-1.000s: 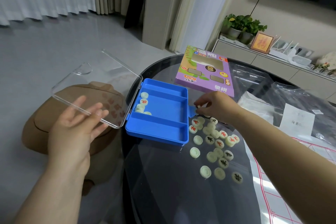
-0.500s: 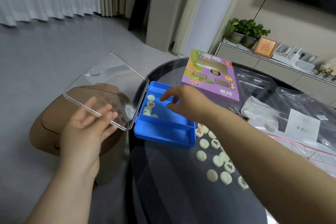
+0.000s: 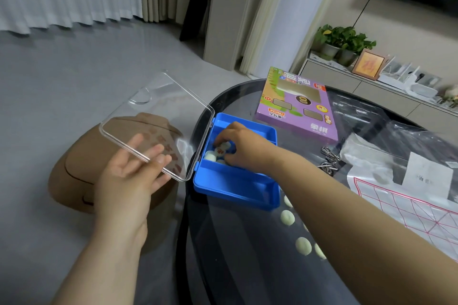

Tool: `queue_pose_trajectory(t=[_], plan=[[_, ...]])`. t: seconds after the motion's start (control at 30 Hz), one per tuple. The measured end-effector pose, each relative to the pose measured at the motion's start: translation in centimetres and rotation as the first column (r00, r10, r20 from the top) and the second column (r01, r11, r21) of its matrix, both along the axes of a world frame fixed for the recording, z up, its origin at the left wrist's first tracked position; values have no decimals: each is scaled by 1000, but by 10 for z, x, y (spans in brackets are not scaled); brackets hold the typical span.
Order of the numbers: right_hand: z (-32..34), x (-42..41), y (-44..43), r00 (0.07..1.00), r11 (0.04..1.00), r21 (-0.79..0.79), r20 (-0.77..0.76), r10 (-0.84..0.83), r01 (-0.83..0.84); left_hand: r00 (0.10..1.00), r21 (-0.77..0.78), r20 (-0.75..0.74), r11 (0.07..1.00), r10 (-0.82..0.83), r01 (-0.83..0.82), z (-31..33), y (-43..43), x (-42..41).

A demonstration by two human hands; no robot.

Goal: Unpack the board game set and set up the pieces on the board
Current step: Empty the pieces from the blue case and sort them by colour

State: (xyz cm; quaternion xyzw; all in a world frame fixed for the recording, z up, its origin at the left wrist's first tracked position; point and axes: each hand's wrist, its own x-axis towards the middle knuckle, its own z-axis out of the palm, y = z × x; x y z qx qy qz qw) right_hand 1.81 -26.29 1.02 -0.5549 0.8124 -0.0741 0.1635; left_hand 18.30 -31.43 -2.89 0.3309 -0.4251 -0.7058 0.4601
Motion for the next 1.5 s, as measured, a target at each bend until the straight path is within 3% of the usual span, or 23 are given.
queue_pose_trajectory(t=[0.33, 0.63, 1.03, 1.13, 1.37, 1.5], plan=[[-1, -6, 9, 1000, 999, -32, -11, -3, 3, 1000, -2, -5, 1000, -3, 3, 0, 1, -1], [2, -6, 9, 981, 998, 38, -188, 47, -41, 1000, -11, 10, 1000, 8, -8, 1, 2, -1], [17, -21, 37, 995, 971, -222, -35, -98, 88, 1000, -31, 25, 999, 7, -6, 0, 1, -1], [34, -33, 63, 986, 950, -288, -69, -149, 123, 1000, -41, 20, 999, 8, -7, 0, -1, 1], [26, -39, 126, 966, 978, 21, -163, -201, 207, 1000, -46, 11, 999, 21, -21, 0, 0, 1], [24, -35, 130, 970, 973, 51, -100, -220, 225, 1000, -48, 10, 999, 21, -20, 0, 2, -1]])
